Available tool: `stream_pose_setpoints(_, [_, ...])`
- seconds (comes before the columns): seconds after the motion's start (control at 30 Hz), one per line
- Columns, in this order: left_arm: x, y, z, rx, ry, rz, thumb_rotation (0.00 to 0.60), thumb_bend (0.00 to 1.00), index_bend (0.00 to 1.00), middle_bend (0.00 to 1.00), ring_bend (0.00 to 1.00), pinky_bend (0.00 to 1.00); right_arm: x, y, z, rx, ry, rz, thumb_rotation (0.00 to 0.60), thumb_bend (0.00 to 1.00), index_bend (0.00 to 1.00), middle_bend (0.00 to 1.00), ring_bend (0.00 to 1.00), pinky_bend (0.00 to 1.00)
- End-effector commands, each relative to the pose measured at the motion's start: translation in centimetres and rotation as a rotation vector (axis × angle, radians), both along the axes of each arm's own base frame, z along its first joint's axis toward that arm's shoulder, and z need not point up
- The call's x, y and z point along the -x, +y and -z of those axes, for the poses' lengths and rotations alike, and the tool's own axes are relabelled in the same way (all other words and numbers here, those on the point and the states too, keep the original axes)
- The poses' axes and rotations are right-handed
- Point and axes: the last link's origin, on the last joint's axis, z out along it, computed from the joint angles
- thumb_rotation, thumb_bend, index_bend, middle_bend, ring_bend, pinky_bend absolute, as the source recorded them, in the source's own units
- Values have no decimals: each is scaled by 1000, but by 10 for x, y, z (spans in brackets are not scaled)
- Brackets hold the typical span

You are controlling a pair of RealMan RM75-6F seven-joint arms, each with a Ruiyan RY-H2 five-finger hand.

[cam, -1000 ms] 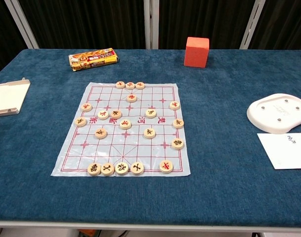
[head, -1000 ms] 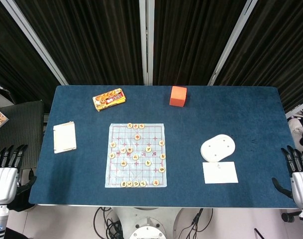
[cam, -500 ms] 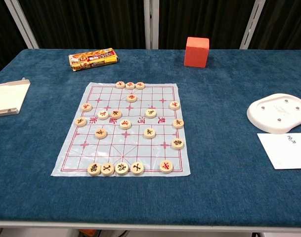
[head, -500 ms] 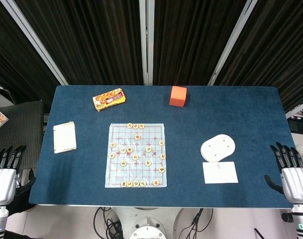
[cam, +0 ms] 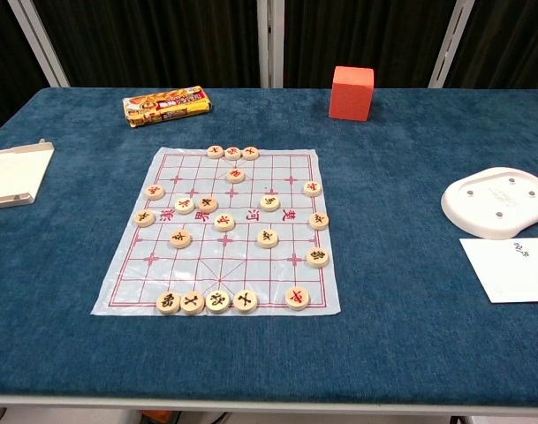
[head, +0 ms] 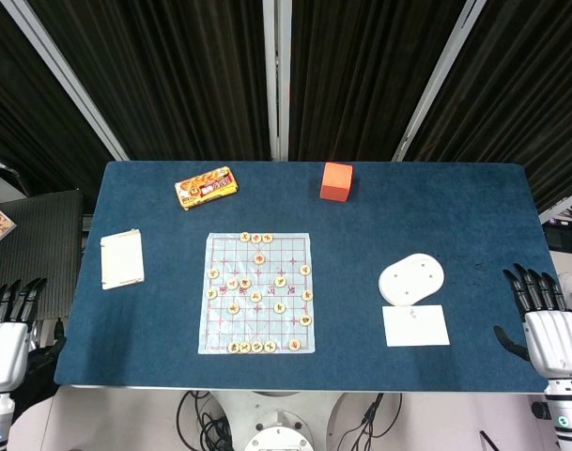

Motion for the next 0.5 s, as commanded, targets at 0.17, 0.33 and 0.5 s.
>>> stream_pose_setpoints(0.17, [-5, 5, 2, 17, 6, 37, 600, 170, 55, 77, 0, 20, 3, 3, -1, 4, -1, 10, 600, 157, 0, 0, 0, 0])
stream_pose_setpoints(0.33, [-31, 36, 4, 81, 8, 159, 600, 169, 56, 77, 0, 24, 7, 7, -4, 16, -1, 16, 600, 157, 0, 0, 0, 0])
stream_pose_setpoints(0.5, [-71, 81, 18, 196, 8, 306, 600, 169, 64, 78, 0, 37, 10, 10, -11, 42, -13, 20, 600, 157, 0, 0, 0, 0])
